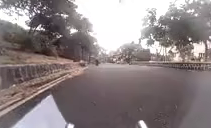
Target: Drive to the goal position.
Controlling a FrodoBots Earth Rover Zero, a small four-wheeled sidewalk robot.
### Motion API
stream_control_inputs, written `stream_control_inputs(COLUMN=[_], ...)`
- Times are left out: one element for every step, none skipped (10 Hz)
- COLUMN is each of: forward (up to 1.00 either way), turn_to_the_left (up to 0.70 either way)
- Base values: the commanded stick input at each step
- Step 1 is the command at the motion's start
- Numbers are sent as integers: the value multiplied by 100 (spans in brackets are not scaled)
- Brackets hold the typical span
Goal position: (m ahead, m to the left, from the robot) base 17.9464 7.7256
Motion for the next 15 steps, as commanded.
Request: stream_control_inputs(forward=[45, 45, 45, 45, 45, 45, 45, 45, 45, 45, 45, 45, 45, 45, 45], turn_to_the_left=[0, 0, 0, 0, 0, 0, 0, 0, 0, 0, 0, 0, 0, 0, 0])
